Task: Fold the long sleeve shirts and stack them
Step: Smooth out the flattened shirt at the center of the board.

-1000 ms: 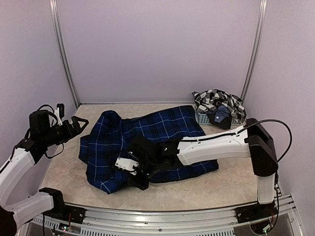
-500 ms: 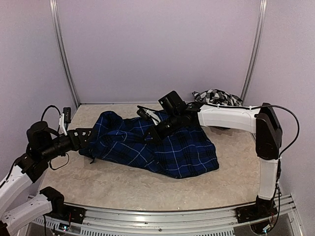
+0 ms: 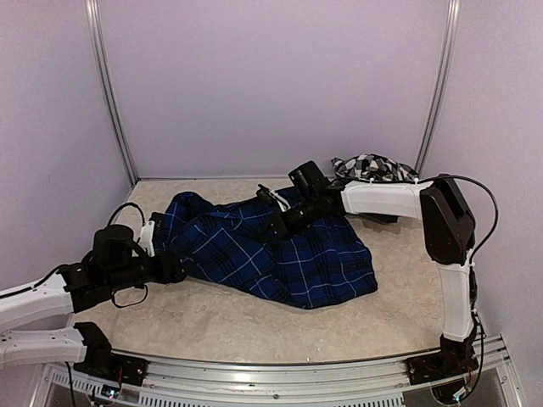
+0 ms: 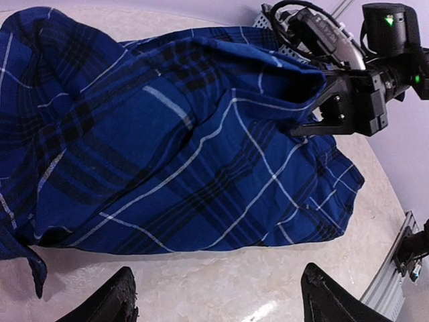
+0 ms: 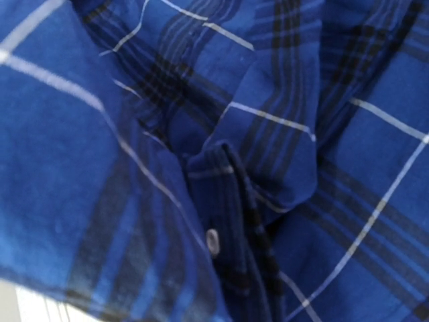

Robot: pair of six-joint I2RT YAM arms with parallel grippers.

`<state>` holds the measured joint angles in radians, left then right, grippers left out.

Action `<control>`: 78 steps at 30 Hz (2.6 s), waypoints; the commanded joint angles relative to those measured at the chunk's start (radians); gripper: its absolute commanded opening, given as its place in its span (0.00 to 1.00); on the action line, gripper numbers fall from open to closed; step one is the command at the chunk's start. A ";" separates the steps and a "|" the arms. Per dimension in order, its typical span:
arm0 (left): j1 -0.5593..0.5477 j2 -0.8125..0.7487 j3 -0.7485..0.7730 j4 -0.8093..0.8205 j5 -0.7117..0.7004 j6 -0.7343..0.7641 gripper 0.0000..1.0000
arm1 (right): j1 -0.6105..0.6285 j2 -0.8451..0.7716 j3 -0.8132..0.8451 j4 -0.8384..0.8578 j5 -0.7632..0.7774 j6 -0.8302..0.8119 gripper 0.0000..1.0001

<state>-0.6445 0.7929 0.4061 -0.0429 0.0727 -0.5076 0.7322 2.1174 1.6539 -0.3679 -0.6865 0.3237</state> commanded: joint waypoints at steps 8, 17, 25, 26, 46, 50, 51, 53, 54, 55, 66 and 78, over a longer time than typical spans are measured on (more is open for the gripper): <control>0.006 0.173 -0.048 0.134 -0.231 0.081 0.81 | -0.051 0.018 0.048 0.011 -0.020 0.016 0.00; 0.152 0.279 -0.043 0.222 -0.133 0.117 0.81 | -0.141 0.019 0.032 0.034 0.021 0.038 0.00; 0.168 0.395 -0.010 0.265 -0.025 0.131 0.80 | -0.182 0.043 0.008 0.097 0.034 0.083 0.00; 0.164 0.405 -0.012 0.286 0.001 0.139 0.79 | -0.184 0.046 0.008 0.104 0.029 0.087 0.00; 0.087 0.679 0.294 0.251 0.096 0.244 0.73 | -0.180 0.051 -0.031 0.131 -0.035 0.084 0.00; 0.105 0.724 0.329 0.237 0.096 0.239 0.73 | -0.179 0.048 -0.041 0.131 -0.042 0.079 0.00; 0.111 0.729 0.332 0.234 0.094 0.239 0.73 | -0.179 0.048 -0.046 0.132 -0.042 0.080 0.00; 0.128 0.735 0.337 0.232 0.103 0.238 0.73 | -0.179 0.047 -0.052 0.137 -0.045 0.079 0.00; 0.136 0.739 0.340 0.230 0.116 0.239 0.73 | -0.179 0.047 -0.056 0.139 -0.047 0.079 0.00; 0.145 0.748 0.344 0.222 0.127 0.241 0.73 | -0.178 0.048 -0.059 0.139 -0.048 0.080 0.00; 0.177 0.828 0.358 0.195 0.243 0.277 0.69 | -0.179 0.053 -0.050 0.143 -0.053 0.081 0.00; 0.183 0.875 0.375 0.199 0.250 0.310 0.58 | -0.179 0.057 -0.053 0.139 -0.059 0.076 0.00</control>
<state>-0.4686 1.6535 0.7628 0.1501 0.3180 -0.2222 0.5541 2.1612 1.5978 -0.2398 -0.7265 0.4110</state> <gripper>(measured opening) 0.587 0.003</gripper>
